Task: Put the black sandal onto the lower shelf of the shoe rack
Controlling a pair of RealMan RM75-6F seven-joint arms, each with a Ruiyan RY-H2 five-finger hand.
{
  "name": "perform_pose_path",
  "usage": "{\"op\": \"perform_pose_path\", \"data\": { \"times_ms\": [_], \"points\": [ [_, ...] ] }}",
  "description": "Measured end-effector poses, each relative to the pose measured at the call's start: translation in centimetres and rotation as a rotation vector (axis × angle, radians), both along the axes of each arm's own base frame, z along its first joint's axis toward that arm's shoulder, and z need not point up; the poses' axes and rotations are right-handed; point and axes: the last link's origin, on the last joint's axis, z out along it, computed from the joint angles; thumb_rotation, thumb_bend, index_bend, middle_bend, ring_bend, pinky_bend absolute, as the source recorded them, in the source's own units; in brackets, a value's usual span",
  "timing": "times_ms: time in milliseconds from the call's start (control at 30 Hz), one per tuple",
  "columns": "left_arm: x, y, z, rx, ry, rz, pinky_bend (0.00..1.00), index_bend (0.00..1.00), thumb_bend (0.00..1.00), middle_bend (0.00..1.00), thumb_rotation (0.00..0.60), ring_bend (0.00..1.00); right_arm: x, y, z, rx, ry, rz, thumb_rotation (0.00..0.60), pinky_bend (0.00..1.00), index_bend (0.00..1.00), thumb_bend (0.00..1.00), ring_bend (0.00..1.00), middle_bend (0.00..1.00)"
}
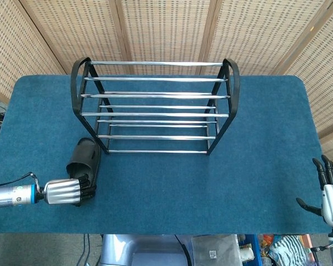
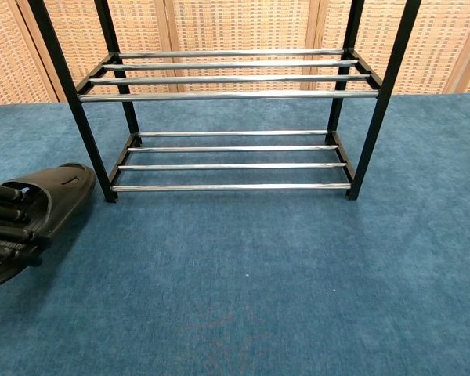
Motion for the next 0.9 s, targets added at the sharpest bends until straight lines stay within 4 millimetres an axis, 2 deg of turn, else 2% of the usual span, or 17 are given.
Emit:
{"op": "perform_pose_path", "data": {
  "times_ms": [300,533,700,900],
  "points": [
    [0.5,-3.1,0.1,-0.056,-0.051,-0.152,0.41,0.78,0.12,0.57,0.600,0.43,0.4,0.5,0.3,0.008,-0.022,0.028,0.600,0.00,0.00,0.00,0.00,0.00],
    [1.7,-5.7,-0.9,-0.115,-0.098,-0.216,0.41,0.78,0.12,0.57,0.600,0.43,0.6,1.1,0.8,0.009,-0.045,0.048,0.600,0.00,0.00,0.00,0.00,0.00],
    [3.5,-7.4,-2.2,-0.142,-0.099,-0.249,0.41,0.78,0.12,0.57,0.600,0.44,0.4,1.2,0.9,0.019,-0.049,0.045,0.600,0.00,0.00,0.00,0.00,0.00],
    [6.8,-7.4,-3.0,-0.098,-0.050,-0.307,0.41,0.78,0.12,0.57,0.600,0.44,0.2,1.1,1.0,0.016,-0.051,0.034,0.600,0.00,0.00,0.00,0.00,0.00]
  ]
}}
